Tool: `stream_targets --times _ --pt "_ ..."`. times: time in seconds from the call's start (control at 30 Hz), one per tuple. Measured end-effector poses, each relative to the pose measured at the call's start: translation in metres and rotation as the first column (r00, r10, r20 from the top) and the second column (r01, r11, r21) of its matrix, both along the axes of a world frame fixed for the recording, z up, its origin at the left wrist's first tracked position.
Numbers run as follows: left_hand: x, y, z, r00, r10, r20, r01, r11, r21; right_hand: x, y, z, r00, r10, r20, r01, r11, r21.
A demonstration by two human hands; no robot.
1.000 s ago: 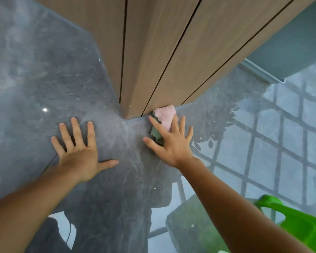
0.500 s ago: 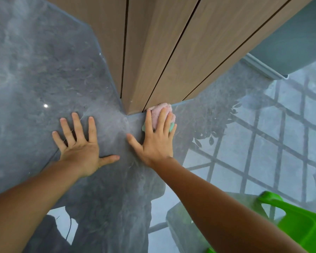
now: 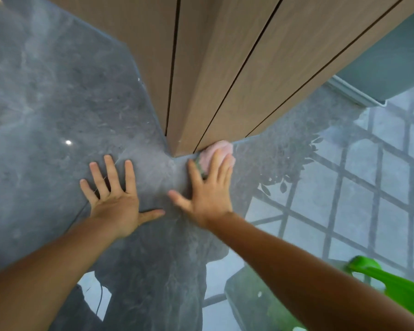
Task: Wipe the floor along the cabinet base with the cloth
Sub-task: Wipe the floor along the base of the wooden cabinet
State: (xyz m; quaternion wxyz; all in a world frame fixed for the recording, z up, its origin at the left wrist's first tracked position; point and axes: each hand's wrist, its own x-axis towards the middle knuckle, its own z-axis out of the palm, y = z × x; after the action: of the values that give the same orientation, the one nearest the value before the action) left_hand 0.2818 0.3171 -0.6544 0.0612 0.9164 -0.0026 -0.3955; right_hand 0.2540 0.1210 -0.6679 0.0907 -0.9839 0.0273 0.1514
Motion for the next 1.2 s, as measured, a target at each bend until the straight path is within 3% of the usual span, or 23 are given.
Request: stream_targets --times 0.13,0.27,0.33,0.4,0.5,0.57,0.67,0.83,1.0,1.13,1.2 --pt "0.001 0.000 0.000 1.000 0.010 0.005 -0.010 1.000 -0.001 -0.016 0.019 -0.002 0.967 0.249 0.053 -0.249 0.968 -0.011" --pt "0.002 0.001 0.001 0.999 -0.019 -0.026 0.019 1.000 0.015 0.000 -0.058 -0.002 0.888 0.457 0.046 -0.451 0.887 -0.101" --pt "0.002 0.001 0.001 0.999 -0.033 -0.036 0.034 0.999 0.025 0.013 -0.109 0.000 0.937 0.347 0.020 -0.340 0.926 -0.167" --pt "0.002 0.001 0.000 0.999 -0.031 -0.028 0.032 0.999 0.032 0.022 -0.153 0.007 0.993 0.119 0.010 -0.114 0.971 -0.212" --pt "0.000 0.001 0.000 0.999 -0.036 -0.013 0.036 0.998 0.042 0.036 -0.171 0.015 0.976 -0.217 -0.004 0.214 0.964 -0.155" --pt "0.000 0.001 0.001 0.999 -0.029 -0.013 0.030 0.999 0.036 0.043 -0.145 0.017 0.960 -0.281 -0.013 0.278 0.955 -0.106" --pt "0.000 0.000 0.002 1.000 -0.020 -0.015 0.021 0.999 0.026 0.032 -0.083 0.019 0.983 -0.177 -0.047 0.176 0.984 -0.026" --pt "0.001 -0.003 0.002 1.000 -0.004 -0.010 0.004 1.000 0.009 -0.014 -0.001 0.032 0.982 0.190 -0.014 -0.186 0.973 0.137" --pt "0.000 0.000 -0.008 0.999 0.003 0.038 -0.003 1.000 0.006 -0.021 -0.024 0.041 0.936 0.308 0.167 -0.328 0.939 0.105" --pt "0.000 0.001 -0.012 0.998 -0.002 0.057 0.002 1.000 -0.016 -0.007 -0.040 0.031 0.881 0.473 0.020 -0.473 0.880 0.047" --pt "0.000 0.001 -0.015 0.997 -0.001 0.078 0.003 1.000 -0.026 0.003 -0.032 0.025 0.851 0.525 0.018 -0.526 0.851 0.007"
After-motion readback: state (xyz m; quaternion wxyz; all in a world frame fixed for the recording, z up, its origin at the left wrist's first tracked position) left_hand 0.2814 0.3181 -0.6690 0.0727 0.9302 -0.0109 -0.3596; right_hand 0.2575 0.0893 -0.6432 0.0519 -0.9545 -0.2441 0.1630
